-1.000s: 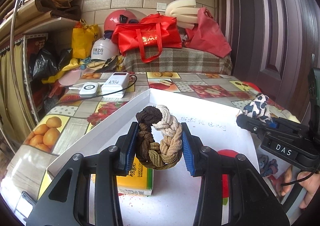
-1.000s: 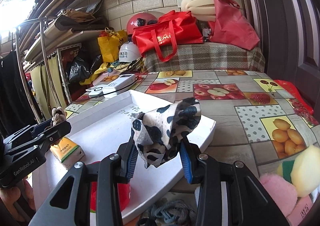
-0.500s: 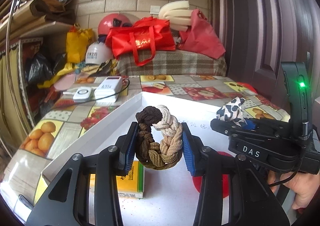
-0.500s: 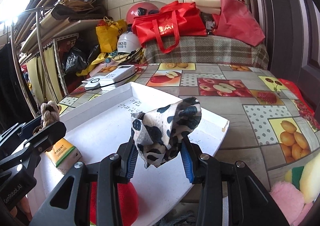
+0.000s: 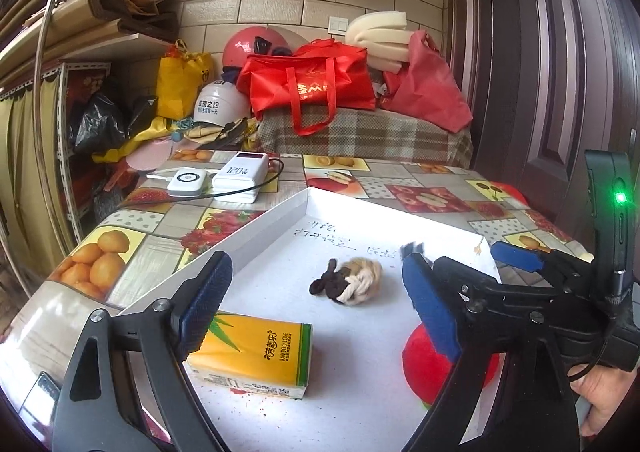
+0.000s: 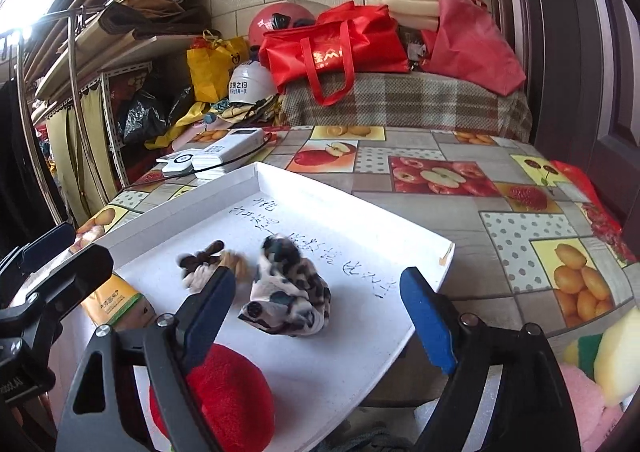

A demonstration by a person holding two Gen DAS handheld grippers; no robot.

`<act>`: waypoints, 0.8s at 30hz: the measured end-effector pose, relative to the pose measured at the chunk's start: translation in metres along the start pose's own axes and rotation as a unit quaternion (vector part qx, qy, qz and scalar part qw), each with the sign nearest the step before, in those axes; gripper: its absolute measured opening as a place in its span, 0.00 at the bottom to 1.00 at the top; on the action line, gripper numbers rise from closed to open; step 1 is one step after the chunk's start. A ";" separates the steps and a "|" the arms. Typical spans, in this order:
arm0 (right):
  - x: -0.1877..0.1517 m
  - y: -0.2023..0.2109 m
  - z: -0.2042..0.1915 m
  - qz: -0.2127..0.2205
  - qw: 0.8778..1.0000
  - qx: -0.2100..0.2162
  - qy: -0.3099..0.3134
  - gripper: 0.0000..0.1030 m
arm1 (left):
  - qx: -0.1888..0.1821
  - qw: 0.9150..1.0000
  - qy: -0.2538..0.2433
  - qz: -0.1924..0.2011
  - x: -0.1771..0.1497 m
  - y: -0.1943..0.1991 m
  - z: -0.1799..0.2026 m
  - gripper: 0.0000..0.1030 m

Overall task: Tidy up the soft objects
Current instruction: 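Open both tools to drop the rope knot and cloth into the box, then move the left tool to the white foam block while the right tool reaches the pink tissue pack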

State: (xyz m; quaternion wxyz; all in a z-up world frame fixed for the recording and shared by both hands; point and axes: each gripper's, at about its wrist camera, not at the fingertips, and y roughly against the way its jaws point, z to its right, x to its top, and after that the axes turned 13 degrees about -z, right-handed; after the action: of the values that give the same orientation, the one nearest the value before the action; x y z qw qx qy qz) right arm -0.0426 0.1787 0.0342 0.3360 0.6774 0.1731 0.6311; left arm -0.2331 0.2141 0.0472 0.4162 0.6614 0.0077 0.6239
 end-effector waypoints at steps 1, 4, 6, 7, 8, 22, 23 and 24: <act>0.000 0.001 -0.001 0.003 1.000 -0.001 0.002 0.82 | 0.001 1.000 0.002 0.002 0.000 0.001 -0.001 0.86; 0.000 0.004 -0.003 0.013 1.000 -0.004 0.008 0.83 | 0.002 1.000 0.005 0.005 0.000 0.002 -0.002 0.86; 0.000 0.005 -0.003 0.019 1.000 -0.004 0.008 0.85 | 0.001 1.000 0.008 0.006 0.000 0.002 -0.003 0.86; 0.000 0.006 -0.003 0.022 1.000 -0.004 0.008 0.85 | 0.001 1.000 0.010 0.007 0.000 0.002 -0.004 0.86; 0.000 0.007 -0.003 0.026 1.000 -0.004 0.009 0.85 | 0.000 1.000 0.012 0.007 0.000 0.002 -0.005 0.86; -0.030 0.034 -0.017 0.027 0.999 0.013 0.045 0.85 | -0.001 0.999 -0.028 0.047 -0.008 0.019 0.009 0.86; -0.032 0.037 -0.017 0.028 0.998 0.014 0.048 0.85 | -0.002 0.998 -0.034 0.048 -0.009 0.021 0.012 0.86; -0.035 0.041 -0.017 0.028 0.998 0.015 0.051 0.85 | -0.005 0.998 -0.037 0.049 -0.010 0.022 0.014 0.86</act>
State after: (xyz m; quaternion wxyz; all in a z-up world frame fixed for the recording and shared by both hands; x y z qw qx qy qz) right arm -0.0718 0.1307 0.0357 0.2990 0.6540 0.1802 0.6711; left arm -0.2350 0.1867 0.0534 0.3884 0.6817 -0.0431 0.6185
